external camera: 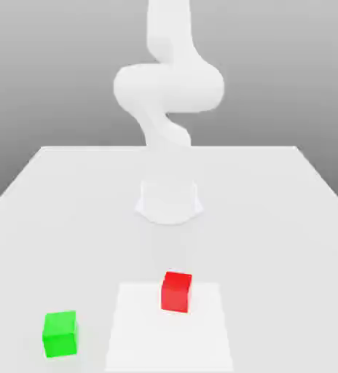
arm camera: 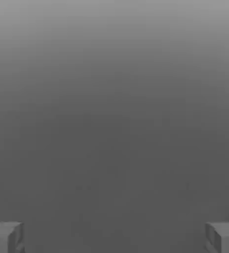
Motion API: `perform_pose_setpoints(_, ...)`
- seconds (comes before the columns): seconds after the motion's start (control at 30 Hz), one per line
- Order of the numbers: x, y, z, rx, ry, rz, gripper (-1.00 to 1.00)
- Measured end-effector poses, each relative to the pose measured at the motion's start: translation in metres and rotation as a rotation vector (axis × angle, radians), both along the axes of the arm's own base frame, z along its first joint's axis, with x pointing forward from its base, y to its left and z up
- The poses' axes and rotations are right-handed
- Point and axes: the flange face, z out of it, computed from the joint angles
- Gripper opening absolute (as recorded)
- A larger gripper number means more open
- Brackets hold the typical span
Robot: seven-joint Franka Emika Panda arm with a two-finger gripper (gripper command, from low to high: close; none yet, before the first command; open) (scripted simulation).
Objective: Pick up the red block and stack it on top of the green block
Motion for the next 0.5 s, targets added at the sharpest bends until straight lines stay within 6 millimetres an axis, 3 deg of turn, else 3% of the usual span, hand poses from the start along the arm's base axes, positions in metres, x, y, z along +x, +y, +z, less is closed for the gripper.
perform_pose_setpoints(0.13, 0.039, 0.005, -0.099, 0.014, 0.151, -0.029, 0.0)
perform_pose_setpoints(0.27, 0.053, 0.007, -0.199, 0.027, 0.298, -0.061, 0.0)
perform_pose_setpoints(0.4, 0.044, 0.008, -0.3, 0.042, 0.452, -0.096, 0.0)
perform_pose_setpoints(0.5, 0.019, 0.01, -0.376, 0.054, 0.579, -0.126, 0.0)
